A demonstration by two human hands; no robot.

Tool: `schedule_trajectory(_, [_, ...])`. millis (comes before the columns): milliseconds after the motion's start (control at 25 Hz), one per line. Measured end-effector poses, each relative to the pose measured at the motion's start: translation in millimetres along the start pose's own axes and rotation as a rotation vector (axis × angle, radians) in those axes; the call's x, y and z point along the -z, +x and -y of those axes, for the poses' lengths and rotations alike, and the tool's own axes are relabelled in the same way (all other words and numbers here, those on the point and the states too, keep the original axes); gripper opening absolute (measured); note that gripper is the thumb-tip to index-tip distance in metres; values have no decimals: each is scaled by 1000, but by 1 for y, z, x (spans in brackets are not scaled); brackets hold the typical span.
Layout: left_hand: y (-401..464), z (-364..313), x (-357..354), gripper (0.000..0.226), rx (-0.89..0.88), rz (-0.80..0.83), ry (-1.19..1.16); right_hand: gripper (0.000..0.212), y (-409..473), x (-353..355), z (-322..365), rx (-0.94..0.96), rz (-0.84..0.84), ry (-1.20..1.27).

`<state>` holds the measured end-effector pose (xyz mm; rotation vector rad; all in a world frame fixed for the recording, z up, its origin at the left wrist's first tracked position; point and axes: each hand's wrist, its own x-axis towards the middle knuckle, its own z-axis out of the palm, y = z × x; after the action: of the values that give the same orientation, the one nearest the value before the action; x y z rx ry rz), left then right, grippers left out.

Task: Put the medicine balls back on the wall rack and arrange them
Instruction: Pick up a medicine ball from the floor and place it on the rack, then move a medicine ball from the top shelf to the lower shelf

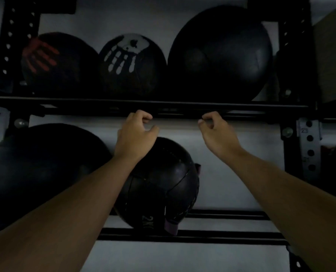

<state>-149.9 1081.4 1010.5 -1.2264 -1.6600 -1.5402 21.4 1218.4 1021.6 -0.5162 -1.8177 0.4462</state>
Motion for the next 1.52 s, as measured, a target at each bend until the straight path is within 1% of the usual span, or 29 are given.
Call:
schedule_trajectory(120, [29,-48,-5,31,-76,-5,-33,28,30,48,16,75,-129,-12])
schedule_trajectory(280, [68,-95,-19,38,-118,-52,-6,27,80,113,21,117,-268,-77])
schedule_trajectory(320, [78,-106,-25,42,-123,-66,5,30,95,128,19,121,-300,-87])
schedule_trajectory(440, [111,-142,-52,56,-123,-102,11,49,143,161,12,80,-364,-84])
schedule_trajectory(520, [132,-164,-70,65,-89,-140,-47,57,170,173,4,45,-355,-32])
schedule_trajectory(600, [153,-178,-85,69,-41,-207,-134,61,191,177,-9,29,-317,26])
schedule_trajectory(680, [170,-180,-97,67,11,-291,-226,68,207,170,-26,40,-273,87])
schedule_trajectory(760, [184,-174,-107,66,38,-369,-289,74,224,161,-38,51,-233,218])
schedule_trajectory(840, [195,-167,-116,72,41,-400,-339,81,241,153,-46,32,-219,351])
schedule_trajectory(960, [206,-153,-115,92,17,-341,-495,92,259,148,-53,20,-190,497])
schedule_trajectory(1080, [213,-143,-110,111,-18,-204,-630,100,269,146,-62,28,-165,625])
schedule_trajectory(1160, [219,-139,-111,113,-26,-217,-629,107,276,142,-64,31,-115,719])
schedule_trajectory(1280, [226,-134,-115,106,-41,-268,-579,117,285,140,-67,31,-108,781])
schedule_trajectory(1360, [226,-133,-116,104,-57,-242,-584,112,282,141,-68,35,-108,774])
schedule_trajectory(1520, [217,-134,-112,95,-44,-202,-684,90,263,151,-70,38,-70,756])
